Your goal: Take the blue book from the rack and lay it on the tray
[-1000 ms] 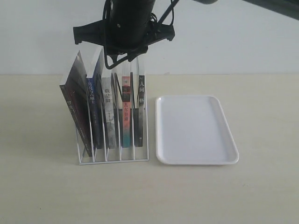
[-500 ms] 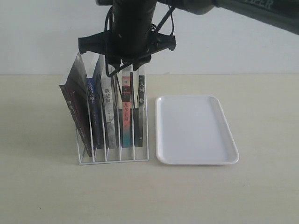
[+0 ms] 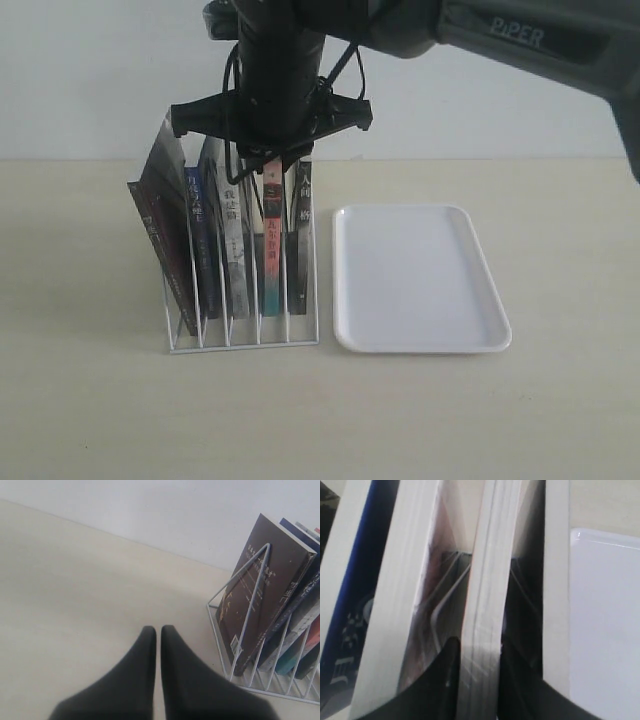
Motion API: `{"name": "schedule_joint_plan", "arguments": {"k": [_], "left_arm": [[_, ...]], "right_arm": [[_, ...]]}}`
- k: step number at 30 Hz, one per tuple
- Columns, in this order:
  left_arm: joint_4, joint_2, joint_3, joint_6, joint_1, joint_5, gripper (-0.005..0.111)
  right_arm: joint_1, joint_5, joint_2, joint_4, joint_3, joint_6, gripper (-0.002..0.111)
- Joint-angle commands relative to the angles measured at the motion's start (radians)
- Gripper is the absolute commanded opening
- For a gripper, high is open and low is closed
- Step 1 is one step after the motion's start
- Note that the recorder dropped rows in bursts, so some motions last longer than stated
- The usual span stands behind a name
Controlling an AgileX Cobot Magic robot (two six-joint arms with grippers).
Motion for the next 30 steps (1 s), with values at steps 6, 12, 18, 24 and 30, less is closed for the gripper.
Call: {"name": "schedule_joint_plan", "arguments": {"k": [6,12,18,24,30], "left_arm": [[0.0,-0.003,0.003,0.002,0.001,-0.011,0.004],[0.0,-0.003,0.003,0.002,0.001,-0.011,0.004],[0.0,-0.003,0.003,0.002,0.001,-0.011,0.004],[0.0,-0.003,0.003,0.002,0.001,-0.011,0.004],[0.0,-0.003,0.003,0.002,0.001,-0.011,0.004]], "right_arm": [[-0.006,0.039,-0.017,-0.013,-0.048,-0.013,0.0],[-0.006,0.122,-0.017,-0.013,-0.181,-0.049,0.0],[-0.006,0.14,-0.017,-0.013,-0.215,-0.062,0.0],[-0.006,0.14,-0.017,-0.013,-0.215,-0.07,0.0],[-0.006,0.14,-0.017,-0.013,-0.215,-0.07,0.0]]}}
